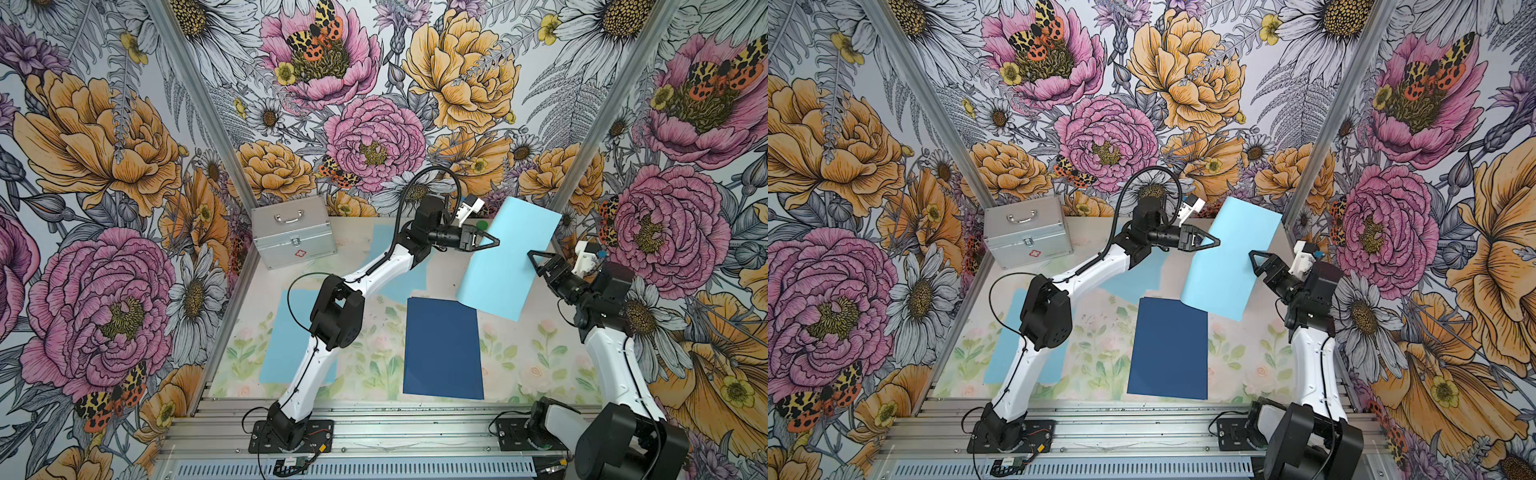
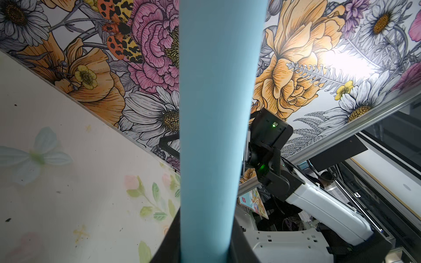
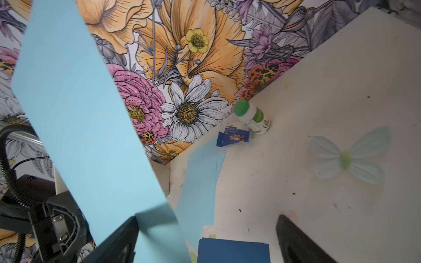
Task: Sort the scattered colored papers by color
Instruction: Pick up the colored paper from the center of the board.
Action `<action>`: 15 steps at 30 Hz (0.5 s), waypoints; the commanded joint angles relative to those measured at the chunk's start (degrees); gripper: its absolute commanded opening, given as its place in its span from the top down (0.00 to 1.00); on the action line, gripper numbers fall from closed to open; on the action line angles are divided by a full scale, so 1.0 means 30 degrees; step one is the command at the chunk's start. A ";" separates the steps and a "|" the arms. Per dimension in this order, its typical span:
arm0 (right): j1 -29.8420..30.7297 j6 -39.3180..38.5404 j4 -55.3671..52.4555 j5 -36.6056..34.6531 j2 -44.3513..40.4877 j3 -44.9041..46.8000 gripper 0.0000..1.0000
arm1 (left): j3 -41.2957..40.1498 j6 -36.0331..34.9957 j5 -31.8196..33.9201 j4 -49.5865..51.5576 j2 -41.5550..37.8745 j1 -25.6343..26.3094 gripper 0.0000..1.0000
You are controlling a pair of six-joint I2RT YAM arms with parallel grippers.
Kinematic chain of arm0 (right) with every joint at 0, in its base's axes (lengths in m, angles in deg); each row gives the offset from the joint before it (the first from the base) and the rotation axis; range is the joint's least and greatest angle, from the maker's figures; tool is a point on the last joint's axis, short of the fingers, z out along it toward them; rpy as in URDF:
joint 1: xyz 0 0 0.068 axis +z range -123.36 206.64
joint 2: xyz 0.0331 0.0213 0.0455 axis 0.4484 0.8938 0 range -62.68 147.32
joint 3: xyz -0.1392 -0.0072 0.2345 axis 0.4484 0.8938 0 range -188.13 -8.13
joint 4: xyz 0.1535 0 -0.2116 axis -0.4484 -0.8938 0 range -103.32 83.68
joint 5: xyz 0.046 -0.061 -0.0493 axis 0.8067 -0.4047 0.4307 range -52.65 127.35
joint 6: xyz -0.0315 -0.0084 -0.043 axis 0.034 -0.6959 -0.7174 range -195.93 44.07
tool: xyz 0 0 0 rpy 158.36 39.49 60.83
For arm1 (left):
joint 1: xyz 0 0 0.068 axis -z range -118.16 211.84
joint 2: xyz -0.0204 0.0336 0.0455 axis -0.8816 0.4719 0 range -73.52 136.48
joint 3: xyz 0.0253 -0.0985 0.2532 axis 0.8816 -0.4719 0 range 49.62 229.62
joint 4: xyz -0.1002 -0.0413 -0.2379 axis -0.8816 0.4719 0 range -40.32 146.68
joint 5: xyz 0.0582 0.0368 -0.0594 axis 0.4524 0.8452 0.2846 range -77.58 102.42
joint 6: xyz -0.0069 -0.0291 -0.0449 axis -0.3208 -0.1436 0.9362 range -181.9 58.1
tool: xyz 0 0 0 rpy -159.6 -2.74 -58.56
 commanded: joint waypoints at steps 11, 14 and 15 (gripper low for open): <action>0.2760 0.1136 0.2920 0.2442 -0.1640 0.0391 0.45 | -0.1506 -0.0742 0.0055 -0.0493 -0.1586 -0.0764 0.75; 0.2794 0.0215 0.1225 0.1646 -0.2068 0.0136 0.49 | -0.1668 -0.0412 0.0430 -0.0693 -0.1628 -0.0970 0.77; 0.2819 -0.0122 0.0688 0.1459 -0.2151 0.0045 0.48 | -0.1739 -0.0286 0.0551 -0.0824 -0.1662 -0.1051 0.77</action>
